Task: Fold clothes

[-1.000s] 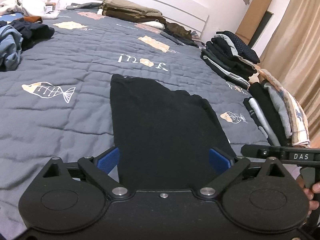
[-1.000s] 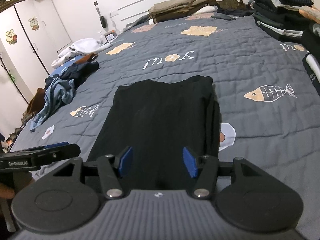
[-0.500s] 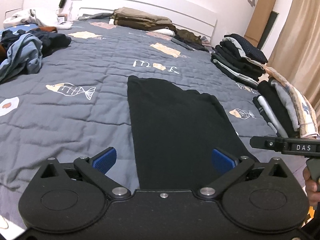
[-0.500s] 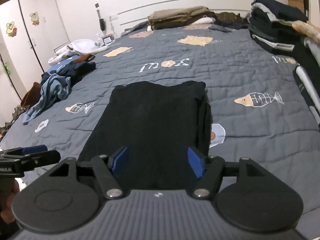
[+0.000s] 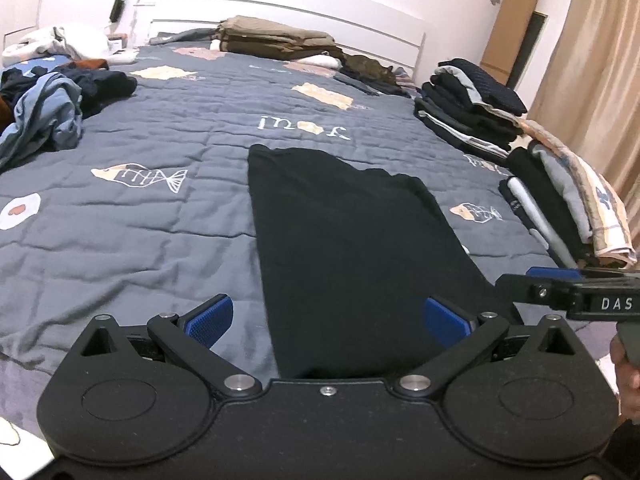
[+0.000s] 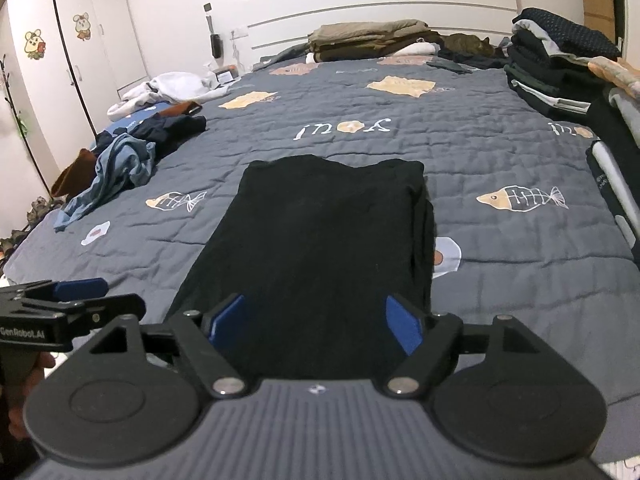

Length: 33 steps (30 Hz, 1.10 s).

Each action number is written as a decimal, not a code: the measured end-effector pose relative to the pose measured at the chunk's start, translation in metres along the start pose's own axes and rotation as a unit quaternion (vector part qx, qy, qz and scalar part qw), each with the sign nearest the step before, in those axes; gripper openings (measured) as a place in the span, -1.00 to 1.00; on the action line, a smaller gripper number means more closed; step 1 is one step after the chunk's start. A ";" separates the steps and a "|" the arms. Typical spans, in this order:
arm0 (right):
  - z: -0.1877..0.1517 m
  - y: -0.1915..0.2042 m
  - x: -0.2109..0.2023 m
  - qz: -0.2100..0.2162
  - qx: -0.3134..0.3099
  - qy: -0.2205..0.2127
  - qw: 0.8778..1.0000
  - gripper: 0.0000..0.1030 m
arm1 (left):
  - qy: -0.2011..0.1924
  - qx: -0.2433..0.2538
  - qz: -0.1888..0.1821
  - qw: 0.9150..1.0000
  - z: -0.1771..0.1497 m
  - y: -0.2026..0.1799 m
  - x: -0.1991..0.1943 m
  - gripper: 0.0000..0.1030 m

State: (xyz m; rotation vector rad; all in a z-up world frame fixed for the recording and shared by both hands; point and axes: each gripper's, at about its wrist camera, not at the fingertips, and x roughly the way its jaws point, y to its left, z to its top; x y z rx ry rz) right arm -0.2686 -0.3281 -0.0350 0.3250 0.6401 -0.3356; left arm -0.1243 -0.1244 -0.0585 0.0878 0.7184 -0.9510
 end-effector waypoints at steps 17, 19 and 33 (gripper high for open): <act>-0.019 0.002 -0.010 -0.018 0.007 0.027 0.999 0.56 | -0.003 0.023 0.008 1.000 -0.002 -0.011 0.005 0.99; -0.020 0.001 -0.011 -0.018 0.009 0.028 0.999 0.56 | 0.007 0.027 0.008 1.000 -0.002 -0.011 0.007 0.99; -0.024 0.001 -0.013 -0.023 0.010 0.028 0.999 0.56 | 0.032 0.051 0.037 0.997 -0.007 -0.016 0.001 0.99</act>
